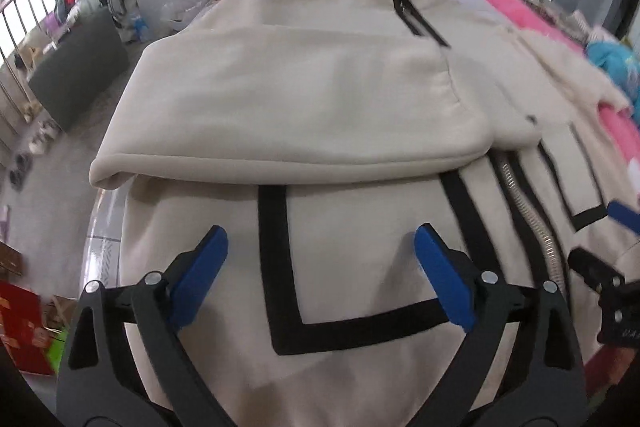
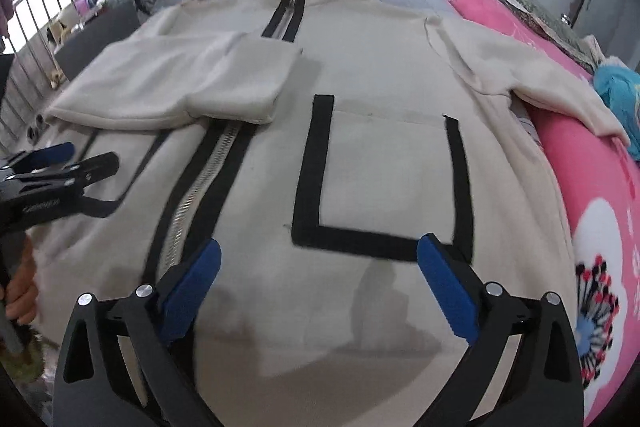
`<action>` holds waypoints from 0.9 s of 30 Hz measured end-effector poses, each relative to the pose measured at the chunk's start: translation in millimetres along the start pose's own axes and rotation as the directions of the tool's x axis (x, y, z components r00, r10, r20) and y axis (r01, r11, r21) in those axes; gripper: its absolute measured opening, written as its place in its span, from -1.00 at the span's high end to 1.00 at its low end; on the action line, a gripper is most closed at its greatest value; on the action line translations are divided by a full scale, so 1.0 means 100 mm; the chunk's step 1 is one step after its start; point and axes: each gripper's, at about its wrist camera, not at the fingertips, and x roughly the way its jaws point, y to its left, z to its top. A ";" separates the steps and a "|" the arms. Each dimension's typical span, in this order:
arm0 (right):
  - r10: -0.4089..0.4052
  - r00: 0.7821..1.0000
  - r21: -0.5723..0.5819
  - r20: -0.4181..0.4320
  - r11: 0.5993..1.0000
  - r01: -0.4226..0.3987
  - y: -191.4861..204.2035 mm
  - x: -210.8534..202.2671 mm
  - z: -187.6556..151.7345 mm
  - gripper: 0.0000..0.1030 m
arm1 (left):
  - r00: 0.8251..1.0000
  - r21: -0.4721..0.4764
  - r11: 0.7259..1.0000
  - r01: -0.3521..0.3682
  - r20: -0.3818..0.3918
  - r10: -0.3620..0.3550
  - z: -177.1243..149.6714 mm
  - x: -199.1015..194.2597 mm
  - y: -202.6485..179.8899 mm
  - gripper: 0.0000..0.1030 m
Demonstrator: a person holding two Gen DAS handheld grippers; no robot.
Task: Fold large clothes
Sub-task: 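Move the right tool over the jacket toward the other sleeve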
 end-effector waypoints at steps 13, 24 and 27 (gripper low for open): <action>0.048 0.999 -0.004 0.017 0.999 -0.048 -0.06 0.12 -0.08 -0.88 | 0.999 -0.029 0.999 -0.017 0.028 0.018 -0.12 -0.08 -0.09 -0.86; 0.231 0.973 0.060 0.010 0.971 -0.231 -0.37 -0.12 0.23 -0.88 | 0.996 -0.082 0.994 0.067 0.073 -0.061 -0.05 -0.03 0.23 -0.86; 0.398 0.917 0.132 0.043 0.907 -0.400 -0.52 -0.16 0.49 -0.84 | 0.993 -0.107 0.993 0.058 0.109 -0.046 -0.06 -0.10 0.37 -0.84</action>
